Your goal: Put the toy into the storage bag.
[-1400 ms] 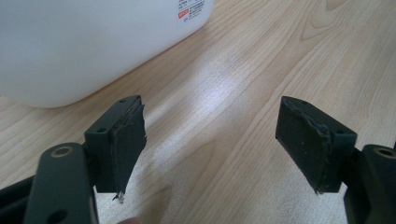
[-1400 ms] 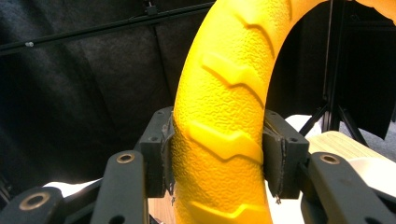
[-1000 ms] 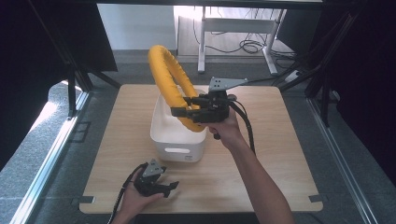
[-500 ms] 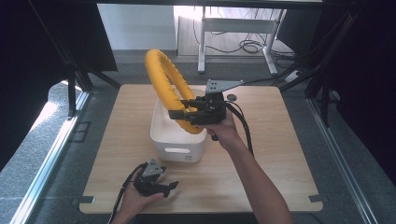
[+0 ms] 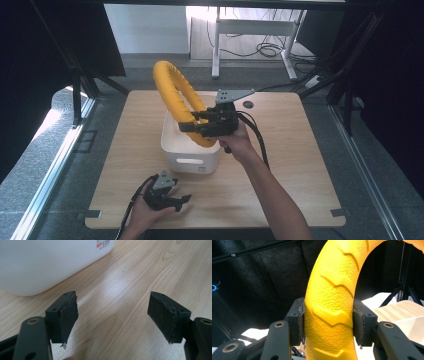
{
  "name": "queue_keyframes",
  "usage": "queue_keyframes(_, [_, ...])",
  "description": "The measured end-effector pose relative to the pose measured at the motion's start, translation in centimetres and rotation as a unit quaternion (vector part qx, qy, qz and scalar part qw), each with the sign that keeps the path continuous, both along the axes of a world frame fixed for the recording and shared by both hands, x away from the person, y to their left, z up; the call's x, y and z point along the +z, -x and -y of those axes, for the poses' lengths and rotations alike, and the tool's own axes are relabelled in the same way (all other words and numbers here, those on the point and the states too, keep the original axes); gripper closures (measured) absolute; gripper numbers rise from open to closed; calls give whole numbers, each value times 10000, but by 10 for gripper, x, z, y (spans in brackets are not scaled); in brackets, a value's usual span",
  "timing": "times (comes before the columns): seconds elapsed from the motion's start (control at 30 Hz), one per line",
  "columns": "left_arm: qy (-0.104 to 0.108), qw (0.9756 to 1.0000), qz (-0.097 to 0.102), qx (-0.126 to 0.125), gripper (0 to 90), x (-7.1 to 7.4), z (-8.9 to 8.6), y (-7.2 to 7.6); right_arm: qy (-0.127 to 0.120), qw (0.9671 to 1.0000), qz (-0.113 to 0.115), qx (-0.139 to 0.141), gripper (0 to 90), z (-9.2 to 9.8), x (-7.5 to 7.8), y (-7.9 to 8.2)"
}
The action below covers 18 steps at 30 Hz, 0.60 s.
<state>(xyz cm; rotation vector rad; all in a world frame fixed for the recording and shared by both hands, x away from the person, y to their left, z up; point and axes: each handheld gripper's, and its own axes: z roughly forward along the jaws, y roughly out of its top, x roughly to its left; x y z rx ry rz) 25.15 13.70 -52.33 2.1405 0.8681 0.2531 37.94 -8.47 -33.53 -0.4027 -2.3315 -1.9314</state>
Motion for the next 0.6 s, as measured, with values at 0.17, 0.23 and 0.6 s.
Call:
queue_keyframes(0.17, [7,10000,-6,11,243,0,0,0,4,10000,-90,23,515,0,-7,-4])
queue_keyframes(0.23, [3,10000,-4,8,243,0,0,0,7,9999,-138,30,514,-1,-9,-4])
queue_keyframes(0.6, [26,10000,-4,19,243,0,0,0,108,9996,-257,101,514,-3,-20,-8])
